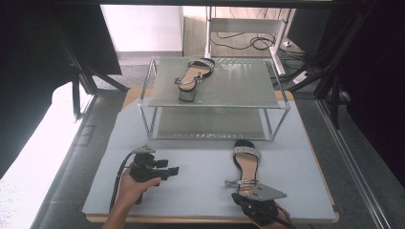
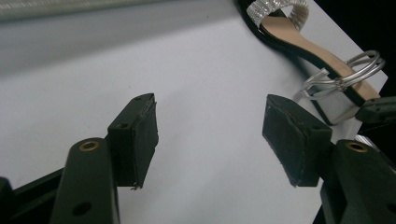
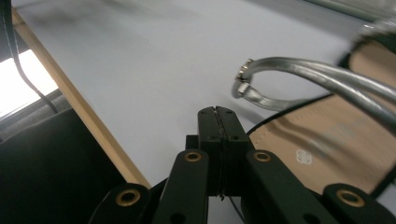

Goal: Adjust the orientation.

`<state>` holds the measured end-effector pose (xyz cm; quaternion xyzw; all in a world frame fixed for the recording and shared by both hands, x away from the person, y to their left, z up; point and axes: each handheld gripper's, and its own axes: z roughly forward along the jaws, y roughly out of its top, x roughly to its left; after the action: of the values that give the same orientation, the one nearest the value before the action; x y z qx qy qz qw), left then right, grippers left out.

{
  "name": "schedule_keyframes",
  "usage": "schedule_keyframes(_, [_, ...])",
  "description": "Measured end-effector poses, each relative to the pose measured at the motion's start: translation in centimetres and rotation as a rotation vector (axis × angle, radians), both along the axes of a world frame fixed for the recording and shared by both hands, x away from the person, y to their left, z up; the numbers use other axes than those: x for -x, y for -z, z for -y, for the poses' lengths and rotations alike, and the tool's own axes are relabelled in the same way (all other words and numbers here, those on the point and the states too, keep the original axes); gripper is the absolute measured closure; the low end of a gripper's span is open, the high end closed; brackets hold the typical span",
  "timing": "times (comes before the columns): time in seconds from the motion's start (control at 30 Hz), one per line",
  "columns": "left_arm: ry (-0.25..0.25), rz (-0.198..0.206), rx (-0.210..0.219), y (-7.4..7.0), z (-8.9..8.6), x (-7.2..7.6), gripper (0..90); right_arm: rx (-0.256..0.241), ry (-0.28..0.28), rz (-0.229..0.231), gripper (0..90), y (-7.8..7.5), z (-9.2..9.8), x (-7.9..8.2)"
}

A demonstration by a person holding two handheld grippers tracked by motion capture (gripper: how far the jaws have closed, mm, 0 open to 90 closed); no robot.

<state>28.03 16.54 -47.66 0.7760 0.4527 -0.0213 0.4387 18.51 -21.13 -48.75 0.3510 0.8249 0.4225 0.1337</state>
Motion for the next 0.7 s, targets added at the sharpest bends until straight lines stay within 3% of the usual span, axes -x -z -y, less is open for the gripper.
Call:
schedule_keyframes(0.07, [0.003,-0.001,-0.006,0.2,0.1,0.1,35.9,-0.009,0.036,-0.003,89.1,0.0,1.8,0.6])
schedule_keyframes(0.33, [0.0,-0.017,-0.015,0.7,-0.2,0.1,35.8,-0.038,0.117,-0.01,89.0,0.1,5.8,1.0])
schedule_keyframes(0.4, [0.0,-0.025,-0.013,0.9,-0.3,0.3,35.6,-0.022,0.173,-0.006,88.7,-0.1,7.4,0.6])
schedule_keyframes(0.53, [-0.011,-0.03,-0.029,1.0,-0.4,0.3,35.2,-0.038,0.201,-0.012,87.0,0.0,8.6,0.4])
schedule_keyframes(0.7, [-0.022,-0.031,-0.03,1.1,-0.6,0.3,35.2,-0.068,0.174,-0.015,78.7,-0.6,9.3,1.0])
